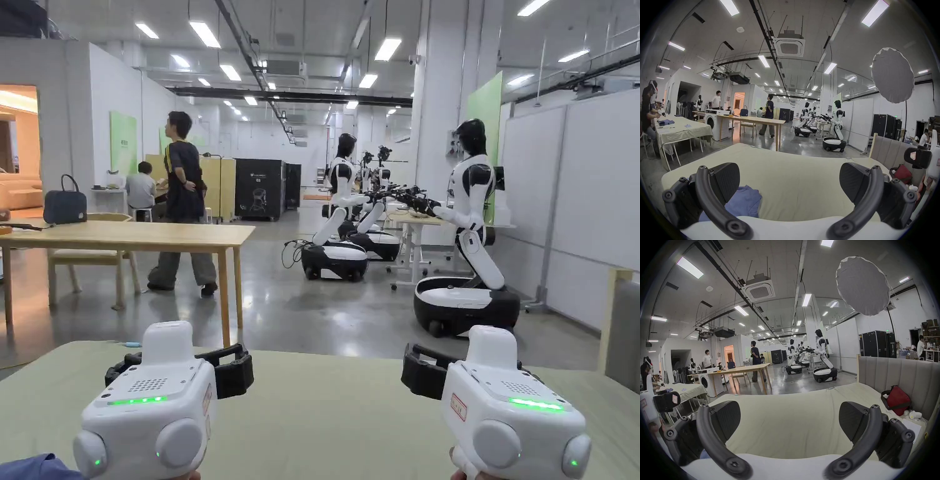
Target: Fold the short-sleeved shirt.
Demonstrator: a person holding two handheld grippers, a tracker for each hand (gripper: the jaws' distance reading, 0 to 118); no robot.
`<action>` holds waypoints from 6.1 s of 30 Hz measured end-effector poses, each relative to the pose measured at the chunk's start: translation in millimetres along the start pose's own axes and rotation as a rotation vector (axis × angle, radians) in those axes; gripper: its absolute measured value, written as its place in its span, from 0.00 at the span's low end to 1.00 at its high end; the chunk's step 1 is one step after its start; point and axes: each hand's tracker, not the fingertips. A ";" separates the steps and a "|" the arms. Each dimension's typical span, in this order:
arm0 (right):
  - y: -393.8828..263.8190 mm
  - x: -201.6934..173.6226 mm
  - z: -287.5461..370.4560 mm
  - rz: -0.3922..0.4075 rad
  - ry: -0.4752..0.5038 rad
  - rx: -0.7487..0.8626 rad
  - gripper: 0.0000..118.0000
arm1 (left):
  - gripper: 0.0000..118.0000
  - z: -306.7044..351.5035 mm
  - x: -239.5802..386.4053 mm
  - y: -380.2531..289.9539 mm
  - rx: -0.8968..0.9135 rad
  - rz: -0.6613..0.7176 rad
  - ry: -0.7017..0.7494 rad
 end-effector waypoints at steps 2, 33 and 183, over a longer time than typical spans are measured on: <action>-0.5 -0.6 -0.2 -0.001 0.001 -0.003 1.00 | 1.00 -0.3 0.5 -0.4 0.001 -0.001 -0.001; -7.6 -14.4 -35.7 0.641 -0.072 -0.078 1.00 | 1.00 -5.4 -4.4 21.3 -0.065 -0.343 -0.035; -187.0 26.4 37.9 0.147 -0.032 -0.533 0.00 | 0.99 -118.4 -256.9 -206.5 -0.764 -0.172 0.181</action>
